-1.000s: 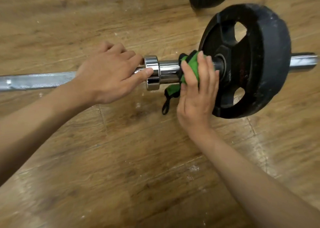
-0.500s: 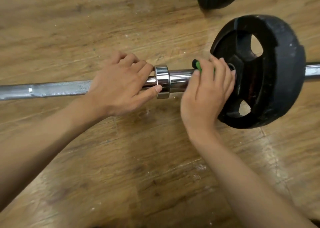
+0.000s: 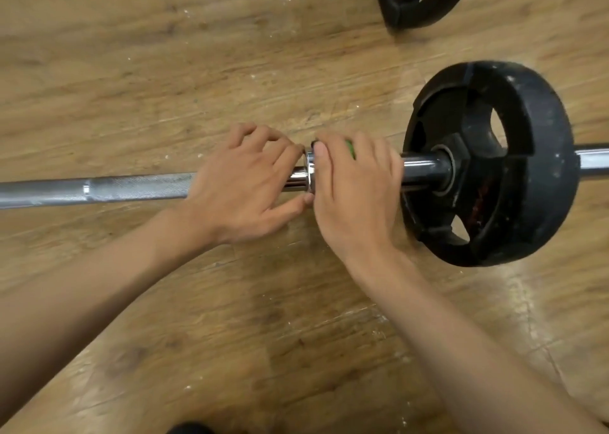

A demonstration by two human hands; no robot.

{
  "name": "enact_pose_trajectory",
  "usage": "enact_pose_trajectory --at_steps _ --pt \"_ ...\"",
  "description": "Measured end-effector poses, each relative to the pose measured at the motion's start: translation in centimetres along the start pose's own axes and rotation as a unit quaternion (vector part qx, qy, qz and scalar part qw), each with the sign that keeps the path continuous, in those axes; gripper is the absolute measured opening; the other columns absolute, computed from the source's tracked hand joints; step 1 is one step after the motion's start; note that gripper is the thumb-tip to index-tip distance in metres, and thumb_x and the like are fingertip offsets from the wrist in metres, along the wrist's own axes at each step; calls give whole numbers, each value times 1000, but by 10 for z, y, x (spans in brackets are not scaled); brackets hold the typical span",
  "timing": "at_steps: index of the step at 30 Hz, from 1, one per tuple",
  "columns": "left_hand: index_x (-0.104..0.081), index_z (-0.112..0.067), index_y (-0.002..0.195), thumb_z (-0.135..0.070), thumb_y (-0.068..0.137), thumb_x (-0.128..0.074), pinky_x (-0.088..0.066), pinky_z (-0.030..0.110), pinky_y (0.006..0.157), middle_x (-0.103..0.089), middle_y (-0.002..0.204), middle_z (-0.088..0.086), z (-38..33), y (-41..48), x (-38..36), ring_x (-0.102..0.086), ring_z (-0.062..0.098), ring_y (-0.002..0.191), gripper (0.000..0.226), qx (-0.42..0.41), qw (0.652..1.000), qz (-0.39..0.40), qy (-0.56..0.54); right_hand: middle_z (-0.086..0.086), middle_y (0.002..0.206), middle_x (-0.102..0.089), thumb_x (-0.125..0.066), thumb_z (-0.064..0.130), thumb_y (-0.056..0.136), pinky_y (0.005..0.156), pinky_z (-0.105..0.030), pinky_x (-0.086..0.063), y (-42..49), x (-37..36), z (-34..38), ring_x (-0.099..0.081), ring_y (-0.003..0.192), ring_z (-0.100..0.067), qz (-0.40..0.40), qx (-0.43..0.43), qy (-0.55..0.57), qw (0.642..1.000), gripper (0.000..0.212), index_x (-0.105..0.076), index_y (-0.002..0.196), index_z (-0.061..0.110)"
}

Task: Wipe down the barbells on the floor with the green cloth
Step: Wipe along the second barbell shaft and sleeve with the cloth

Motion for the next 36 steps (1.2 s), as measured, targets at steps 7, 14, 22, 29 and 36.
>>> enact_pose_trajectory --at_steps 7,14,22,29,36 --pt "-56 -6 142 -58 107 -20 -36 48 105 -61 135 14 26 -30 7 -52 35 124 72 46 994 -35 -93 0 112 -61 -35 33 110 96 -40 -39 -2 21 12 -55 104 -20 -80 -59 177 979 37 -66 121 15" --pt "-62 -7 134 -64 106 -9 -30 58 118 -63 127 17 83 -84 -6 -52 42 123 82 156 987 -32 -32 -8 120 -67 -52 28 104 92 -41 -38 -11 -13 42 -59 111 -32 68 79 0 995 24 -72 113 18" --pt "-66 -14 127 -61 107 -10 -26 53 116 -69 125 8 85 -77 -10 -52 37 129 76 150 987 -63 11 -10 134 -64 -56 12 101 112 -48 -40 -48 -2 47 -51 132 -34 43 96 -43 994 32 -69 130 15" --pt "-67 -14 127 -62 107 -9 -30 52 111 -70 124 8 91 -76 -8 -53 36 128 78 148 987 -65 16 -8 105 -69 -45 34 103 77 -39 -39 34 -29 35 -62 100 -35 124 -31 -52 990 30 -68 119 22" --pt "-70 -15 121 -65 105 -20 -31 51 112 -72 121 5 93 -72 -13 -54 33 125 73 153 986 -51 31 -12 125 -63 -51 29 106 103 -50 -42 -18 -8 28 -57 113 -35 52 105 -16 993 34 -63 135 15"
Point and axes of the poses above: each hand's wrist, its own y-axis towards the middle knuckle, its own x-axis out of the back of the hand, z = x × y, the point moved 7 cm from there along y, towards the middle knuckle
